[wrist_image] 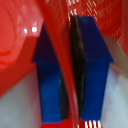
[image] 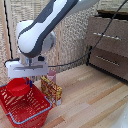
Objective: Move your gripper in the direction of the red bowl and clutch it softly. Cautiously raise the red bowl up from the surface. Hover the red bowl above the basket and gently bring it down inside. Let go of the gripper's grasp when the red bowl is within the basket.
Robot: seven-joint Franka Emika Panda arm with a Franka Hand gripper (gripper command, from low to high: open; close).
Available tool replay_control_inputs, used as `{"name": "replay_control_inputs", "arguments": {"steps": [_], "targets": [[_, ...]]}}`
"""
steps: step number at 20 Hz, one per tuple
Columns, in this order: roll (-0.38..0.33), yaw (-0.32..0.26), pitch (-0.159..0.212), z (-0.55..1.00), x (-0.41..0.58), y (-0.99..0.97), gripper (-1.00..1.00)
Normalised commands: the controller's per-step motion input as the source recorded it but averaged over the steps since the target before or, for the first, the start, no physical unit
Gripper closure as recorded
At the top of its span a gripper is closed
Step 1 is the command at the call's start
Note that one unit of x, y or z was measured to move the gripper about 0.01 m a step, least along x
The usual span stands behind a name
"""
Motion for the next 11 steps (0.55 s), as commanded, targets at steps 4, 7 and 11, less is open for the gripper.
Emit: {"name": "replay_control_inputs", "arguments": {"steps": [4, 7, 11], "targets": [[0.073, 0.003, -0.011, 0.53, 0.017, -0.3, -1.0], [0.045, 0.134, -0.03, 0.54, 0.098, -0.47, -1.0], [0.019, 0.281, -0.032, 0.12, 0.204, -0.44, -1.0]]}}
